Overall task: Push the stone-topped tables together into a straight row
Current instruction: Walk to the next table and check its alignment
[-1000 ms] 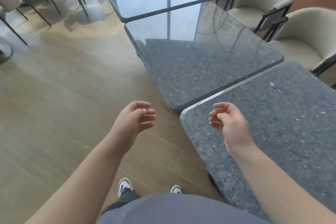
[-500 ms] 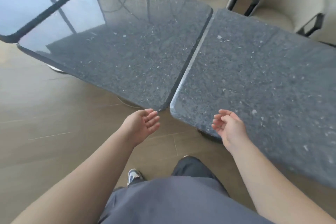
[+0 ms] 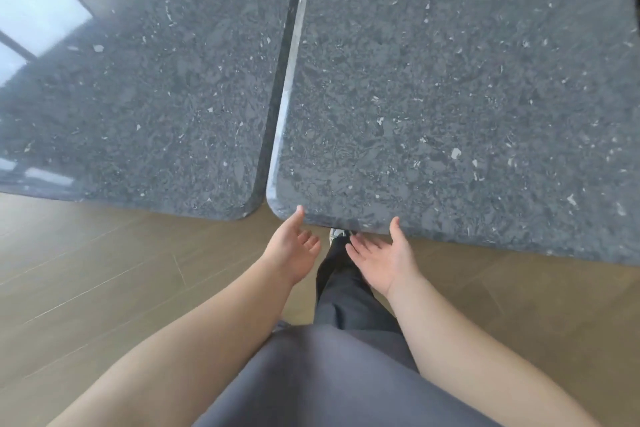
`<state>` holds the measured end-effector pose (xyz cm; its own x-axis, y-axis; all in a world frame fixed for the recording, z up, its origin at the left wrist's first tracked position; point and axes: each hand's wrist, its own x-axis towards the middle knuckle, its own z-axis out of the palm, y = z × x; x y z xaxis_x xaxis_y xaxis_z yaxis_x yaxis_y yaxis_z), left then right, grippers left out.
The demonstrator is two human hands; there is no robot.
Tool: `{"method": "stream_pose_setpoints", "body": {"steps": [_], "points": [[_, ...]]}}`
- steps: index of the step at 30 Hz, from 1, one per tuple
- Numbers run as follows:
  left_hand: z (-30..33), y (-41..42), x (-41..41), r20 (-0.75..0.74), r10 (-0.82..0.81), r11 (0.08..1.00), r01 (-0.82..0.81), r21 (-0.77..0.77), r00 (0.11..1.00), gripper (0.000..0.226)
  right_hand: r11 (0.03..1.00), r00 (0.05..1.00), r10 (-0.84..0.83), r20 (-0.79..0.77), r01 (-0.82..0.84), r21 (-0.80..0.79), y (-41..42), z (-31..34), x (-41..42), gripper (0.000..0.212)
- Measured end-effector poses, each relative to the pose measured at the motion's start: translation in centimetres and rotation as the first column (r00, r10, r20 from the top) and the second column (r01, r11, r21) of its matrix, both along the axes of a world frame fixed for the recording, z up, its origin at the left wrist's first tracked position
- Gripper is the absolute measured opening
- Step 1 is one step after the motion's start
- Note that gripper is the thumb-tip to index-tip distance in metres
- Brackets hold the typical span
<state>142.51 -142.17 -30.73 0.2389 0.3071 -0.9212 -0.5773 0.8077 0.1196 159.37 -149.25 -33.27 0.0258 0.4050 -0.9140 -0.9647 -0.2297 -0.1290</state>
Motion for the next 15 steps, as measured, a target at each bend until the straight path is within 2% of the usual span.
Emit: {"method": "stream_pose_setpoints", "body": {"steps": [4, 7, 12, 15], "points": [[-1.8, 1.7, 2.7, 0.089, 0.15, 0.989, -0.149, -0.013, 0.985, 0.06, 0.98, 0.98, -0.197, 0.009, 0.196, 0.04, 2.1, -1.7, 0.8, 0.071], [-1.9, 2.7, 3.8, 0.052, 0.226, 0.974, -0.225, -0.025, 0.973, 0.052, 0.958, 0.957, -0.286, 0.058, 0.286, 0.002, 3.6, -2.4, 0.7, 0.063], [-2.6, 2.8, 2.9, -0.005, 0.19, 0.981, -0.19, -0.035, 0.982, 0.051, 0.946, 0.938, -0.319, 0.138, 0.325, -0.022, 3.0, -2.1, 2.3, 0.049], [-2.9, 2.7, 2.8, 0.02, 0.212, 0.977, -0.212, -0.009, 0.977, 0.045, 0.95, 0.948, -0.311, 0.073, 0.313, -0.019, 2.4, -2.0, 3.5, 0.046]]}}
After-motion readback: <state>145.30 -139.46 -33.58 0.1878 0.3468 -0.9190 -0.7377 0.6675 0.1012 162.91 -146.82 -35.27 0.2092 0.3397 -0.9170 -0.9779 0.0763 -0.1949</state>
